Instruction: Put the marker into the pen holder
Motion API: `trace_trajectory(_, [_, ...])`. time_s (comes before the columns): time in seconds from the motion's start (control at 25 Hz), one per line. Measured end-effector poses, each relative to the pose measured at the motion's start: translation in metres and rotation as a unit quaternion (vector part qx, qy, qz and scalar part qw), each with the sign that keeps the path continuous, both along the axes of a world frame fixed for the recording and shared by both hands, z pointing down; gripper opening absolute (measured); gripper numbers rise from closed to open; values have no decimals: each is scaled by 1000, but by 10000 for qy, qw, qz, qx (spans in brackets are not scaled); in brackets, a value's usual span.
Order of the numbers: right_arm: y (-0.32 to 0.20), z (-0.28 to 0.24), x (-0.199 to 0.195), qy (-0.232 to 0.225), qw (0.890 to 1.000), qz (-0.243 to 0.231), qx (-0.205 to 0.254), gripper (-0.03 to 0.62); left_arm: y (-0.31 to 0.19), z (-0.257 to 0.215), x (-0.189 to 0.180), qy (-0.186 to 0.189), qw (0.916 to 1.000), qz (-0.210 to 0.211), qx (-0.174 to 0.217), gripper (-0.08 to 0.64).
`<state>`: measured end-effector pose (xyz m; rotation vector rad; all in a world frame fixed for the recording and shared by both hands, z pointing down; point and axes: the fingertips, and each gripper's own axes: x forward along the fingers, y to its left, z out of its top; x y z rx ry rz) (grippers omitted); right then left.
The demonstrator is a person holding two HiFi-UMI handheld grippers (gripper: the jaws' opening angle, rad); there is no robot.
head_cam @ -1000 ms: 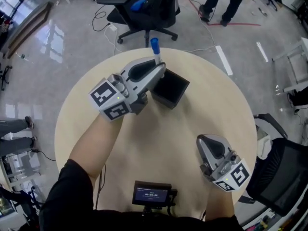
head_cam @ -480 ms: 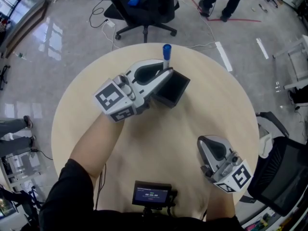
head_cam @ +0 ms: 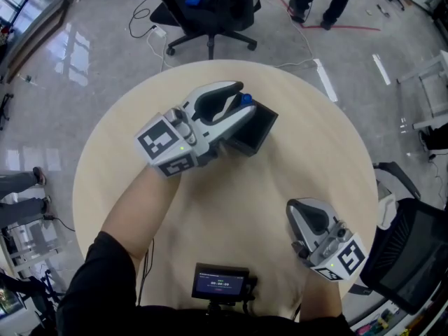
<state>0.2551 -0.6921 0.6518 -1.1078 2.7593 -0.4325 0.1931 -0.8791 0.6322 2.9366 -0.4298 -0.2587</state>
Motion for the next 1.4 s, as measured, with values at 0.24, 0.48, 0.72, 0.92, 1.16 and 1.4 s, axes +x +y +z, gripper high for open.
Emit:
trace_trajectory(0.24, [3, -4, 0, 43, 10000, 20, -3, 5, -3, -3, -7, 6, 9999, -133, -47, 187])
trace_trajectory(0.48, [9, -22, 4, 49, 9999, 139, 39, 5, 7, -19, -39, -8, 9988, -470, -122, 209])
trace_trajectory(0.72, [23, -52, 7, 86, 9996, 246, 95, 5, 72, -35, -111, 131, 9950, -947, -306, 63])
trace_trajectory(0.92, [44, -97, 3, 254, 9991, 267, 223, 5, 147, -58, -169, -22, 9925, -1141, -449, 2])
trace_trajectory(1.16, [80, -168, -8, 348, 9986, 328, 203, 5, 223, -119, -245, -29, 9863, -1531, -607, 2])
trace_trajectory(1.4, [131, -222, -36, 453, 9981, 355, 212, 5, 292, -190, -313, 30, 9837, -1795, -125, 2])
